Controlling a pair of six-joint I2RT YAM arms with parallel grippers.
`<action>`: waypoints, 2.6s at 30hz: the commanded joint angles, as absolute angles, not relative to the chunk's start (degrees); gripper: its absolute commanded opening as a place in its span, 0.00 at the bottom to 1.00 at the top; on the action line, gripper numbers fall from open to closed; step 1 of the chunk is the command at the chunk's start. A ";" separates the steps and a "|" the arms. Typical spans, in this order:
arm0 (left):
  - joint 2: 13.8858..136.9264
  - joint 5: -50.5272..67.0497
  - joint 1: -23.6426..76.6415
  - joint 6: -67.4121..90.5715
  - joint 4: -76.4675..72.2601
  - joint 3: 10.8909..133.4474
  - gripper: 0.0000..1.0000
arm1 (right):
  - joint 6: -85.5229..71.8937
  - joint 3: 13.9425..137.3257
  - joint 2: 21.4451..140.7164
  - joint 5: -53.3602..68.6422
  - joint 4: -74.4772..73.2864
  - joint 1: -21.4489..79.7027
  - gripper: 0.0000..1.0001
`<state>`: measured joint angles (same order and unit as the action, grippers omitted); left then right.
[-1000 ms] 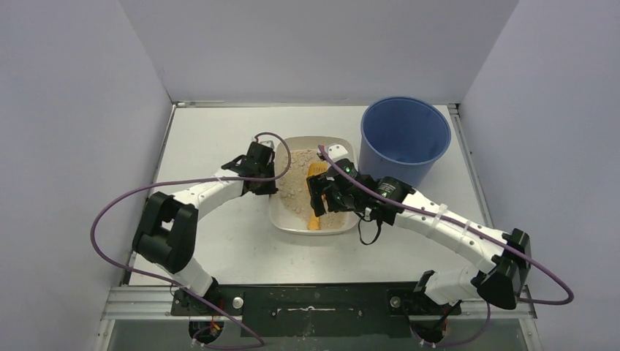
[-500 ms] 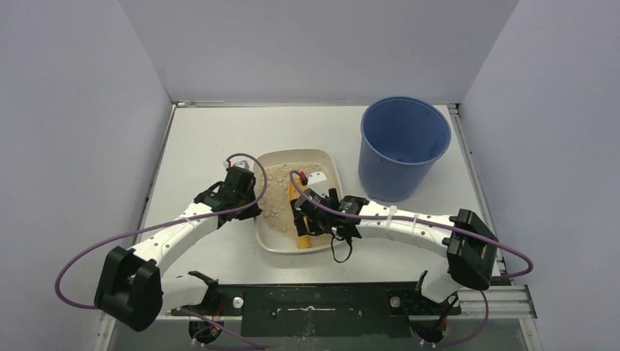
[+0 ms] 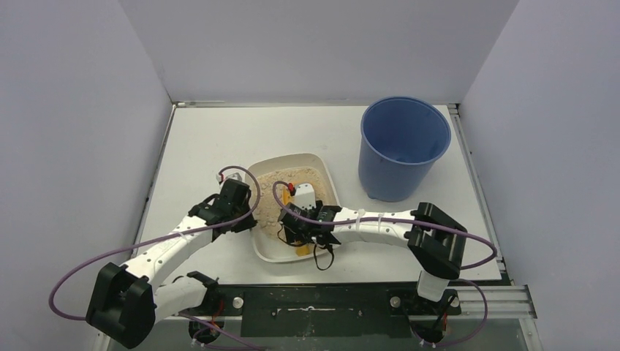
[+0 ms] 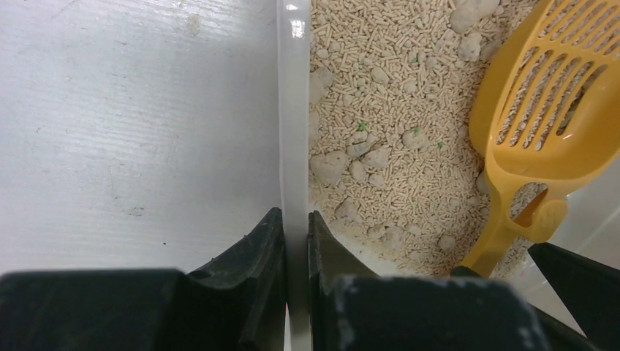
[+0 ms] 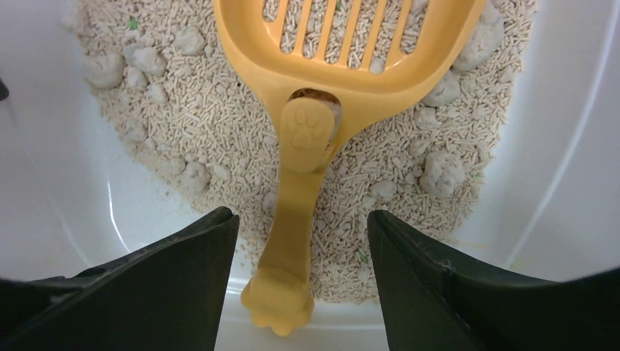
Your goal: Clean the litter box
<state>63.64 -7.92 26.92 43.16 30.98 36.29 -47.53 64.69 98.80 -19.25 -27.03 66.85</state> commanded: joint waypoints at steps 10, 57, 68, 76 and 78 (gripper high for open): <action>56.86 -8.99 26.89 43.52 34.65 39.67 0.60 | -49.66 71.00 104.55 -24.04 -25.30 67.15 0.52; 56.77 17.39 26.02 28.61 43.53 59.39 0.83 | -6.90 59.24 72.83 -5.98 -29.23 70.75 0.00; 53.30 32.84 25.93 29.81 38.68 53.90 0.78 | 10.65 58.20 65.69 3.27 -32.88 70.83 0.00; 52.58 34.92 25.93 28.98 40.08 53.65 0.57 | 13.62 61.70 65.13 1.08 -38.72 70.84 0.00; 52.50 34.77 25.93 28.76 40.50 53.21 0.53 | 13.62 62.19 64.98 0.92 -39.39 70.84 0.00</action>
